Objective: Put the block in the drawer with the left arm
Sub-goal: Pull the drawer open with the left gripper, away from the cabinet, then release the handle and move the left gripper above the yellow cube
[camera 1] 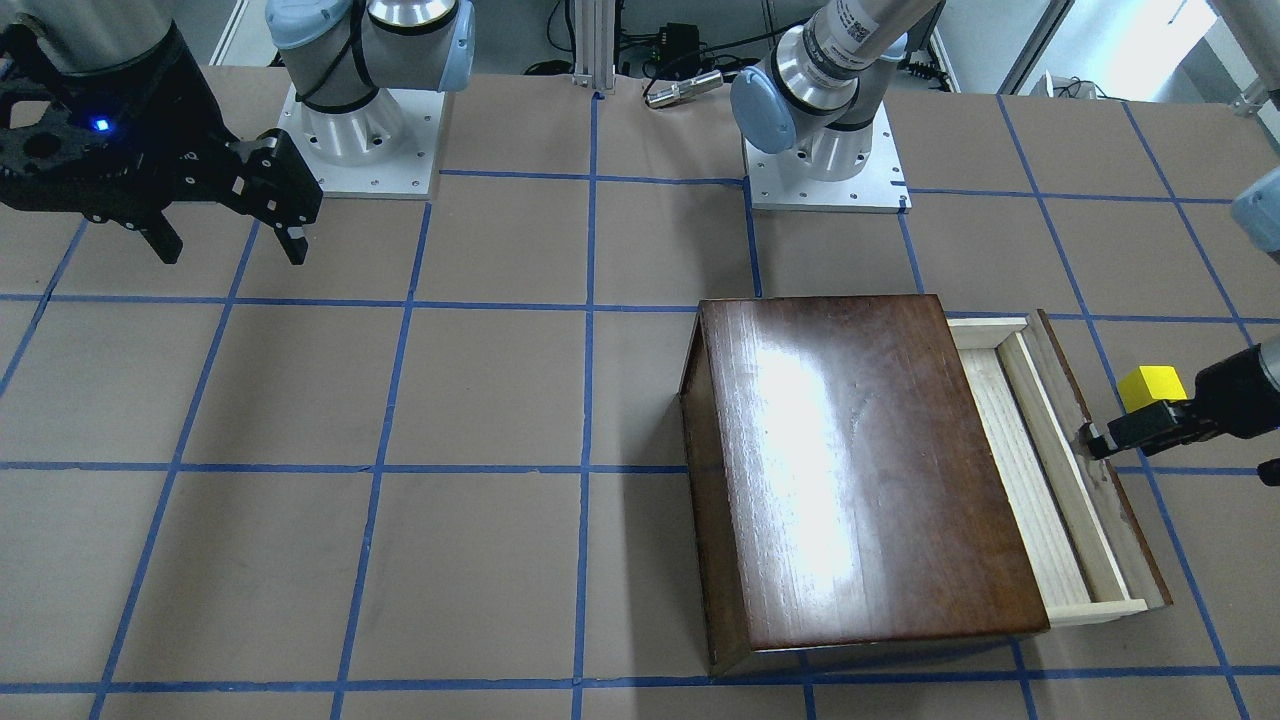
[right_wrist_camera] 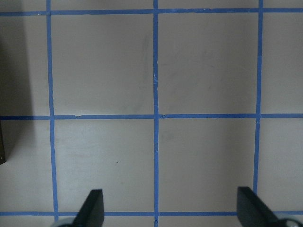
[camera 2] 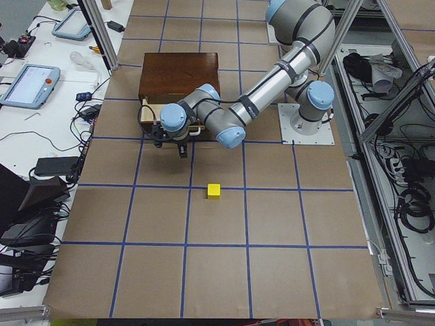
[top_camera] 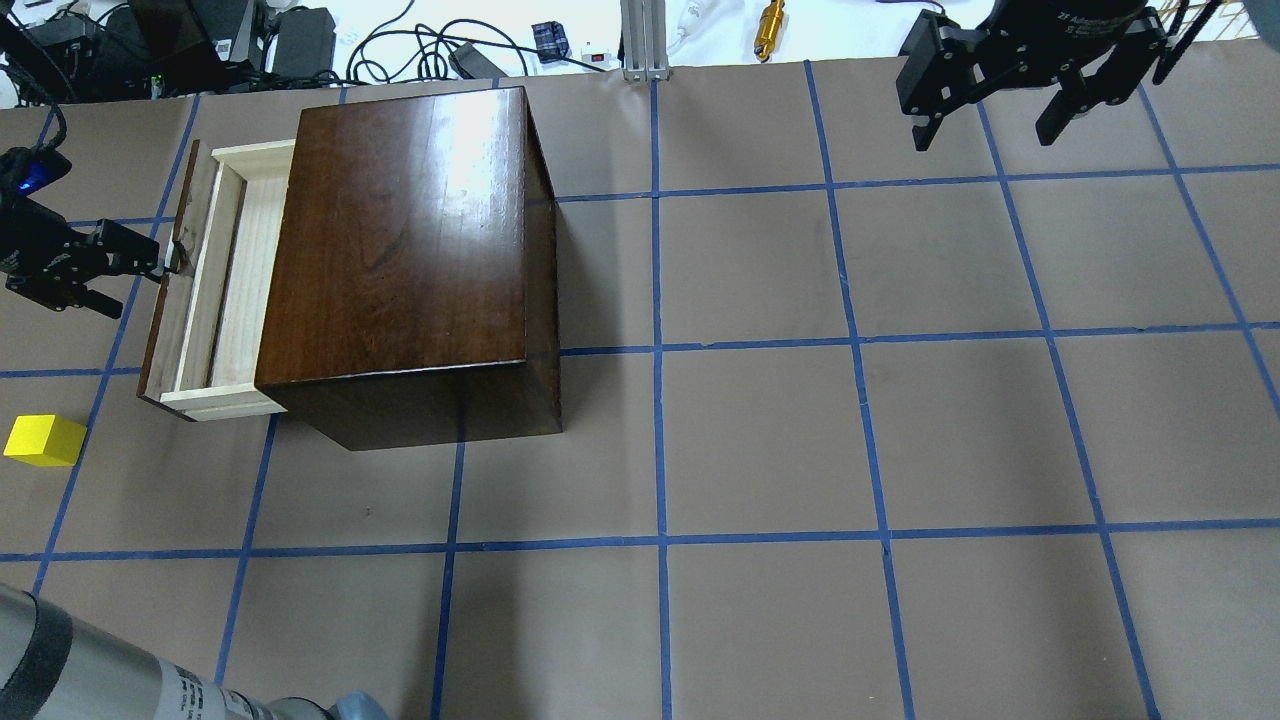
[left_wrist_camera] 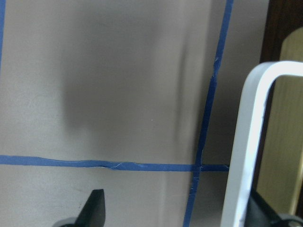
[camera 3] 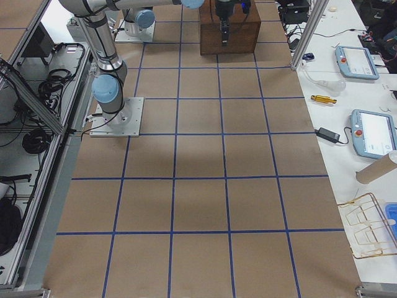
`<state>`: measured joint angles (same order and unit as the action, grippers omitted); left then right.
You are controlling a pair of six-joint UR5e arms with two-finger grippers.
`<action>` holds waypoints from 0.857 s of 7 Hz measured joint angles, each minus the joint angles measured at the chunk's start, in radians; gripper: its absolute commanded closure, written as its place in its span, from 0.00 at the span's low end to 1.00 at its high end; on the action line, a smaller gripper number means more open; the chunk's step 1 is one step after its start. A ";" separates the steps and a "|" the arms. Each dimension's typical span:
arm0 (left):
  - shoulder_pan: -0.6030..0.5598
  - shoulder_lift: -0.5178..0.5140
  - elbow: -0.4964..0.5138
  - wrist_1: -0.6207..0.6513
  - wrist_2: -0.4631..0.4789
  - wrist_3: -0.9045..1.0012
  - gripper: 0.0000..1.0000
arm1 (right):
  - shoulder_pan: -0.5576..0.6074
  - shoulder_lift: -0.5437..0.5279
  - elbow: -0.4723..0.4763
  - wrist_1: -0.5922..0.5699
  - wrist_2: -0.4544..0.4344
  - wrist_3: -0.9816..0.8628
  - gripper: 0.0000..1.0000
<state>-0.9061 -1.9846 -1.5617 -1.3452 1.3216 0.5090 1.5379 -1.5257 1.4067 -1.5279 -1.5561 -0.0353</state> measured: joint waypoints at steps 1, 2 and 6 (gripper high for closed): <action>0.000 0.002 0.000 -0.001 0.000 -0.002 0.00 | 0.000 0.000 0.000 0.000 0.000 0.000 0.00; -0.001 0.009 0.001 -0.004 0.001 -0.003 0.00 | 0.000 0.000 0.000 0.000 0.000 0.000 0.00; -0.010 0.077 0.129 -0.197 0.046 0.061 0.00 | -0.001 0.000 0.000 0.000 0.000 0.000 0.00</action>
<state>-0.9162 -1.9079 -1.4326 -1.5425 1.3672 0.5698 1.5372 -1.5259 1.4067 -1.5279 -1.5565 -0.0353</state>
